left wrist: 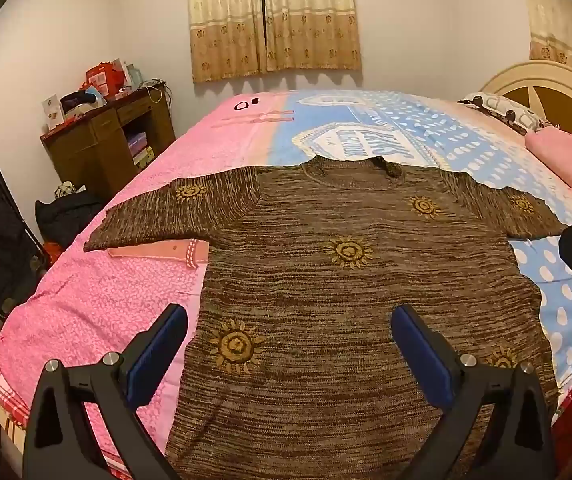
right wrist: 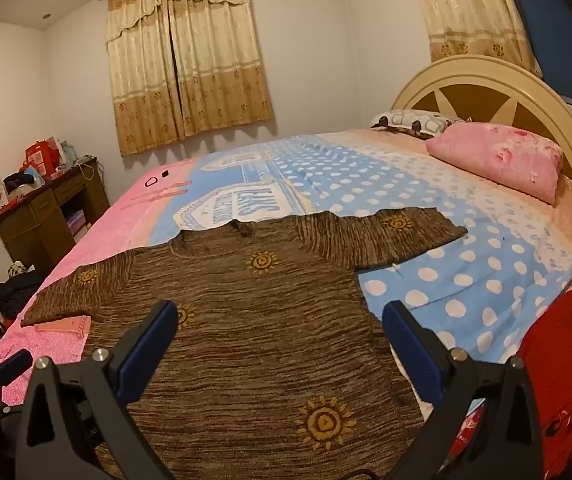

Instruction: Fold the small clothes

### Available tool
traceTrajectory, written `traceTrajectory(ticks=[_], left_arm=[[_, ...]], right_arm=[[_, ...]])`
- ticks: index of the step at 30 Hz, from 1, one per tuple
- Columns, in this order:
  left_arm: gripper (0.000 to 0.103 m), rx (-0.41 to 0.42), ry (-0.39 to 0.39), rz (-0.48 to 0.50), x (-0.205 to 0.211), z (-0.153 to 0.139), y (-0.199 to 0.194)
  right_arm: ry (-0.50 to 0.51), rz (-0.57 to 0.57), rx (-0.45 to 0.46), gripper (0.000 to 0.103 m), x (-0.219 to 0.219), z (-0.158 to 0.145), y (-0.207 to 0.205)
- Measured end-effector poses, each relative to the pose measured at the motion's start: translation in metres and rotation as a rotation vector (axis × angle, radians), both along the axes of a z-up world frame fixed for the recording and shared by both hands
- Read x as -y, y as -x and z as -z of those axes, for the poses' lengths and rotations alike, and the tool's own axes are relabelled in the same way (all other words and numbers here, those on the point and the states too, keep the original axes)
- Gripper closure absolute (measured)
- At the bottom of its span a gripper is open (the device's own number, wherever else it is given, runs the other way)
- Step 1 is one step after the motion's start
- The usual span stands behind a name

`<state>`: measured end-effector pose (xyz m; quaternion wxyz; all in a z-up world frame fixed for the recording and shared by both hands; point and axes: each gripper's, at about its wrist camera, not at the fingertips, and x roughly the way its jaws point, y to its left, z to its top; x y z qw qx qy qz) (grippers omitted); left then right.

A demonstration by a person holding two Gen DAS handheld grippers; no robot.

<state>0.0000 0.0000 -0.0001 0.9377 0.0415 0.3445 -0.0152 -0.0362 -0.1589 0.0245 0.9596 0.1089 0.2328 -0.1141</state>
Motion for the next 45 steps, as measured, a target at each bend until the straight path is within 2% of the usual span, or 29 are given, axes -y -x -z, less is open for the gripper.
traceTrajectory(ticks=[30, 39, 45], left_arm=[[0.001, -0.003, -0.001, 0.000, 0.000, 0.008, 0.001], [0.001, -0.063, -0.022, 0.001, 0.004, 0.021, -0.014], [0.001, -0.096, -0.003, 0.046, 0.011, 0.032, -0.023]], right_arm=[[-0.022, -0.003, -0.022, 0.000, 0.003, 0.005, -0.003], [-0.041, 0.003, -0.044, 0.000, 0.007, 0.015, -0.009], [-0.062, 0.006, -0.076, 0.000, 0.014, 0.026, -0.018]])
